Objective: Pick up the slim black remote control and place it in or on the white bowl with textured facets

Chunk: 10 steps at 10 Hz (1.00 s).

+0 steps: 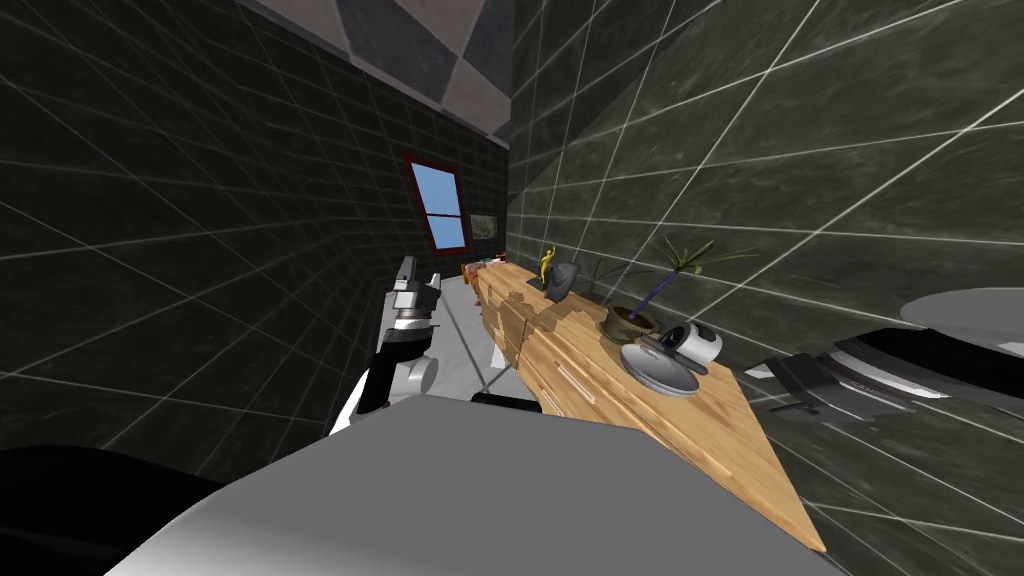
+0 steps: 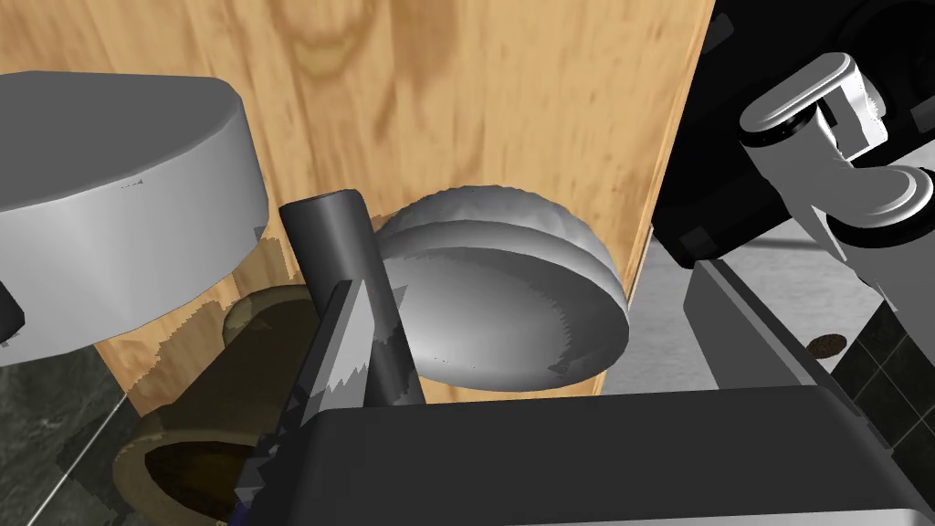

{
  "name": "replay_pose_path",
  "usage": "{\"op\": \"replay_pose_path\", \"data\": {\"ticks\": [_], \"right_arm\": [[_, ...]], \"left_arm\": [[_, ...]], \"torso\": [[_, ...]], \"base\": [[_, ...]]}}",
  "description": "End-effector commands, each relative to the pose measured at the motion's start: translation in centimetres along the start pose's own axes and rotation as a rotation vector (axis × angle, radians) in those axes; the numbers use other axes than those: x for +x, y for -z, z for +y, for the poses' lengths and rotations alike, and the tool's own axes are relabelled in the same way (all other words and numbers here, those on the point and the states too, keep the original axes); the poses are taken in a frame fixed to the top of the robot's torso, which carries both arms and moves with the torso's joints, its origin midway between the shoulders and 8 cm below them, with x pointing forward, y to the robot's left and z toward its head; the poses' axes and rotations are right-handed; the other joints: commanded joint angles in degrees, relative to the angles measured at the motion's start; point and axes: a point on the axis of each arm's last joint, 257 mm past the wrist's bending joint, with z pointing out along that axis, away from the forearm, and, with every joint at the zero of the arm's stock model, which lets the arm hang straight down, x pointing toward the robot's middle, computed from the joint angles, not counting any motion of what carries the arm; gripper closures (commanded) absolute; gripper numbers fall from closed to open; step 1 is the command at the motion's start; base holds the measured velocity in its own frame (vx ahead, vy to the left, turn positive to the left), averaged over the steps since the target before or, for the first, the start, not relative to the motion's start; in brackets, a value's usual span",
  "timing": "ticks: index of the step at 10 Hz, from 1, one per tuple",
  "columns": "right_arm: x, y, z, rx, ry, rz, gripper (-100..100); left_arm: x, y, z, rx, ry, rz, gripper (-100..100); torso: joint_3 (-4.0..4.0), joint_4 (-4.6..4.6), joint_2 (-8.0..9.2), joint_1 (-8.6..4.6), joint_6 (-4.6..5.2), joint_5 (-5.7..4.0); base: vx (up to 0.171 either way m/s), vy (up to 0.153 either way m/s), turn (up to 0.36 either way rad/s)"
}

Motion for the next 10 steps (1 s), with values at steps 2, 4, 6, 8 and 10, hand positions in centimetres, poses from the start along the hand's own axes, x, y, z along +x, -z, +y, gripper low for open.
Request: {"op": "replay_pose_path", "data": {"ticks": [2, 4, 6, 8, 10], "right_arm": [[-1.27, 1.91, -0.50, 0.005, 0.013, -0.001, -100], [-1.49, 2.12, -0.67, 0.008, 0.015, -0.001, -100], [-1.52, 2.20, -0.64, 0.006, 0.016, -0.001, 0], [-1.52, 2.20, -0.64, 0.006, 0.016, -0.001, 0], [-1.52, 2.20, -0.64, 0.006, 0.016, -0.001, 0]], "left_arm": [[0.00, 0.00, 0.00, 0.000, 0.000, 0.000, 0], [0.00, 0.00, 0.00, 0.000, 0.000, 0.000, 0], [0.00, 0.00, 0.00, 0.000, 0.000, 0.000, 0], [0.00, 0.00, 0.00, 0.000, 0.000, 0.000, 0], [0.00, 0.00, 0.00, 0.000, 0.000, 0.000, 0]], "torso": [[0.04, 0.01, 0.07, -0.02, 0.00, -0.01], [0.03, 0.01, 0.04, 0.00, 0.00, -0.01], [-0.02, -0.01, -0.04, 0.00, -0.01, -0.02], [-0.04, -0.02, -0.06, 0.00, -0.01, -0.02], [-0.04, -0.02, -0.07, 0.00, -0.01, -0.02]], "base": [[-0.037, -0.014, -0.075], [-0.014, -0.003, -0.023], [0.000, 0.000, 0.000], [0.000, 0.000, 0.000], [0.000, 0.000, 0.000]]}}
